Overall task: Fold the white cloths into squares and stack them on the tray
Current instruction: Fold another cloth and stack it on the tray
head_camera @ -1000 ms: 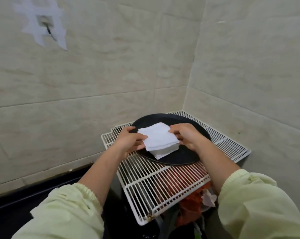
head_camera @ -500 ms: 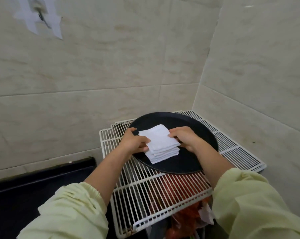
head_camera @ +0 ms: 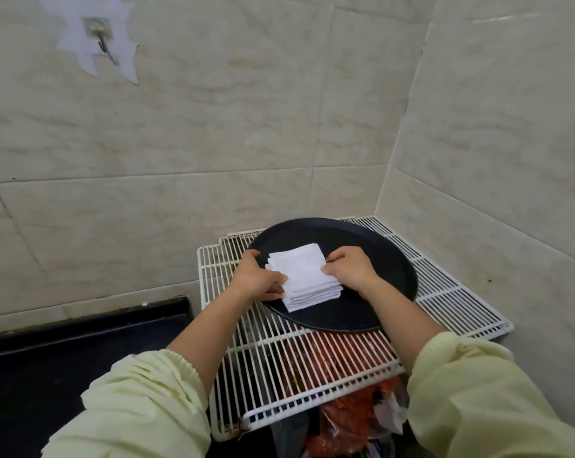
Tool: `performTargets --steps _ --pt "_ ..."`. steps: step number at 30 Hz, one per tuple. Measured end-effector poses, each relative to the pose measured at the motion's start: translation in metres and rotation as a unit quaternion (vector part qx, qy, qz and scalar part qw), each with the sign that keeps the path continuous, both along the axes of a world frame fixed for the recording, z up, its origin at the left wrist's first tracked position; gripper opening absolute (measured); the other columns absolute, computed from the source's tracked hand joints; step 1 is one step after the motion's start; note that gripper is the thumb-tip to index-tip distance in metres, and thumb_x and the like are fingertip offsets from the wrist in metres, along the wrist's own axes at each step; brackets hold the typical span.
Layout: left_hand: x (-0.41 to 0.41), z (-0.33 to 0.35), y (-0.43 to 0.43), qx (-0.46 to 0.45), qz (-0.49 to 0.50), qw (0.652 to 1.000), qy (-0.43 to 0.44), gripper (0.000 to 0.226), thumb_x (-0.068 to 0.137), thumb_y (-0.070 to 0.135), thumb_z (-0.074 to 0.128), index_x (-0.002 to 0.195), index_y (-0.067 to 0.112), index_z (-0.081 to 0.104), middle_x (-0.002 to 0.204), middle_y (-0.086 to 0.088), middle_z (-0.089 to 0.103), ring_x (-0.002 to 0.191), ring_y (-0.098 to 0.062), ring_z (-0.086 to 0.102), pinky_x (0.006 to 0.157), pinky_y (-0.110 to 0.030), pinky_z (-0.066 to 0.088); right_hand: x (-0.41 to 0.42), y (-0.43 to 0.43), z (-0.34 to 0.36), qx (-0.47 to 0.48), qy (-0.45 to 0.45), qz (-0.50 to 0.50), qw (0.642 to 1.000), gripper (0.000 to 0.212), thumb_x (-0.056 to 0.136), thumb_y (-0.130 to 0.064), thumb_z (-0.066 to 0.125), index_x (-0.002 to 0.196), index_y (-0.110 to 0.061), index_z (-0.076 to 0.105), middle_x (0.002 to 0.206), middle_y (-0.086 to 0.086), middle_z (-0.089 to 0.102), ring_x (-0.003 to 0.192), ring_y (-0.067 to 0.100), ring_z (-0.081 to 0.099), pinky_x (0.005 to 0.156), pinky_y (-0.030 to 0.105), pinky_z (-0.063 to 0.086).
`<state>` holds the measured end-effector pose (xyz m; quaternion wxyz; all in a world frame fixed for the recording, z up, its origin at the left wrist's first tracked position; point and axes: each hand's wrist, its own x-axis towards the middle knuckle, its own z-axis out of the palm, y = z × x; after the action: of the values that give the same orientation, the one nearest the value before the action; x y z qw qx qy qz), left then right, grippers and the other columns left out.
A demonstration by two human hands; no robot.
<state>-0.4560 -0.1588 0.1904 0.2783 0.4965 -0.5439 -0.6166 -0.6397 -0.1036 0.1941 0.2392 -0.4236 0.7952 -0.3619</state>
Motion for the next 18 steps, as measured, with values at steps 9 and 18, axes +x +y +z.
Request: performTargets --steps 9,18 --pt "0.043 -0.003 0.011 -0.225 0.093 0.966 -0.084 0.058 0.086 0.014 0.067 0.137 0.018 0.039 0.097 -0.001 0.059 0.074 -0.013 0.062 0.059 -0.025 0.049 0.055 -0.001 0.011 -0.123 0.144 0.112 0.976 0.032 0.087 -0.013 0.065 0.119 -0.015 0.058 0.119 0.001 0.057 0.104 0.012 0.053 0.083 0.019 0.037" --pt "0.181 -0.033 0.049 -0.207 0.224 0.934 -0.185 0.029 0.084 0.017 0.066 0.113 0.013 0.06 0.1 -0.004 0.068 0.094 -0.02 0.063 0.081 -0.03 0.049 0.202 -0.014 0.0 -0.092 0.181 0.307 0.93 0.028 0.084 -0.014 0.06 0.112 -0.009 0.064 0.112 0.011 0.064 0.102 0.028 0.061 0.089 0.033 0.048"
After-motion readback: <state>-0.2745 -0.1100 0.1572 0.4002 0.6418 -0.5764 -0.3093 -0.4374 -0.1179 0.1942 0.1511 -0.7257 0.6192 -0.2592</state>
